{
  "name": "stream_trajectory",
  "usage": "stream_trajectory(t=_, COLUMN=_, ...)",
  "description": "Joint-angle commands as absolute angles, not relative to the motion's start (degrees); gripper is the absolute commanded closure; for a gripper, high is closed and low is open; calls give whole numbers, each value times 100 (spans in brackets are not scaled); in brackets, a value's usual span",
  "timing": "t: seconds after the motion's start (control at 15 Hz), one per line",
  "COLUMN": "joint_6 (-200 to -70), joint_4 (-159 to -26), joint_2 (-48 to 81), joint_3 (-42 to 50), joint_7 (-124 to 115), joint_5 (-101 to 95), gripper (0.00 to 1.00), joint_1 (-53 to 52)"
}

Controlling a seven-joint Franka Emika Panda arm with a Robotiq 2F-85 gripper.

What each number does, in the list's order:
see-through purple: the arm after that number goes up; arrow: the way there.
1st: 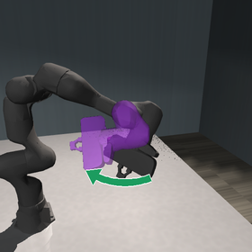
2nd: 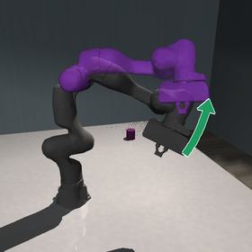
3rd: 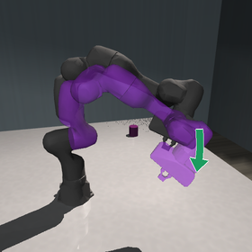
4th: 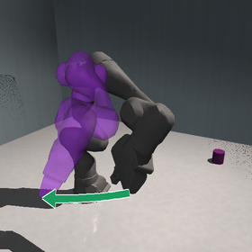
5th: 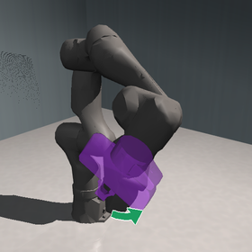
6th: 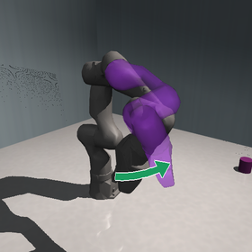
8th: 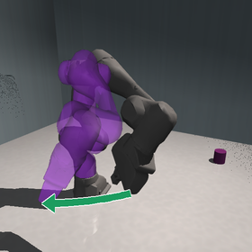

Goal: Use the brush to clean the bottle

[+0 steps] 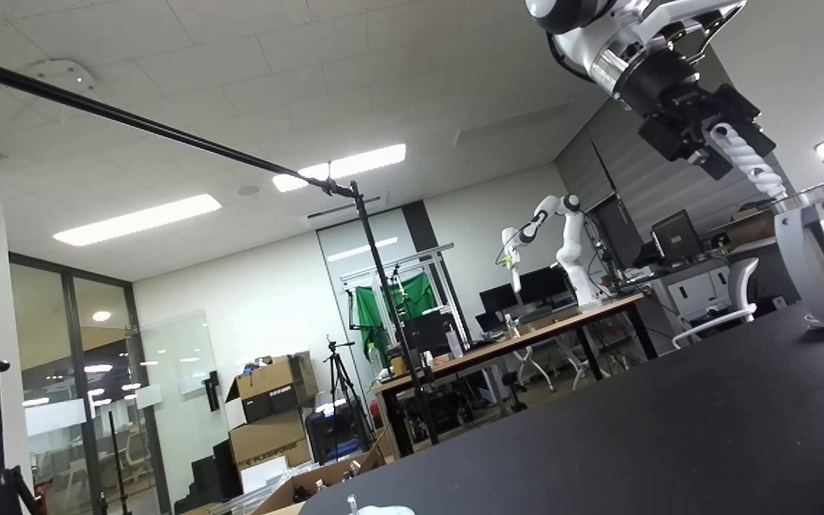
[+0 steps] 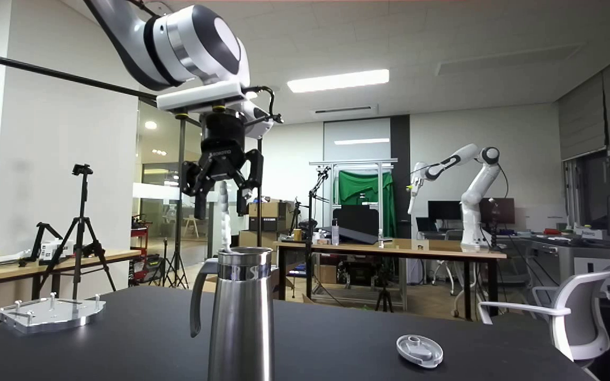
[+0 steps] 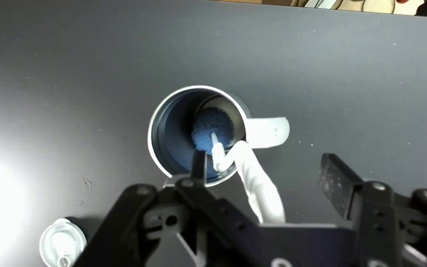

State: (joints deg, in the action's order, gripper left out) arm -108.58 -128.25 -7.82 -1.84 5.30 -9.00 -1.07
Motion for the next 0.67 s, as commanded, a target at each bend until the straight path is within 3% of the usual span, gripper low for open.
stream_trajectory(t=0.0, joint_6=-10995, joint_4=-12985, joint_2=-950, joint_3=-141, joint_7=351, joint_5=-867, gripper=52, joint_1=-89)
stream_trajectory(t=0.4, joint_6=-11011, joint_4=-13085, joint_2=-1136, joint_3=-65, joint_7=353, joint_5=-763, gripper=94, joint_1=-36)
stream_trajectory(t=0.53, joint_6=-10988, joint_4=-13134, joint_2=-1282, joint_3=-20, joint_7=375, joint_5=-671, gripper=100, joint_1=-16)
stream_trajectory(t=0.6, joint_6=-10957, joint_4=-13153, joint_2=-1355, joint_3=-2, joint_7=386, joint_5=-624, gripper=97, joint_1=-4)
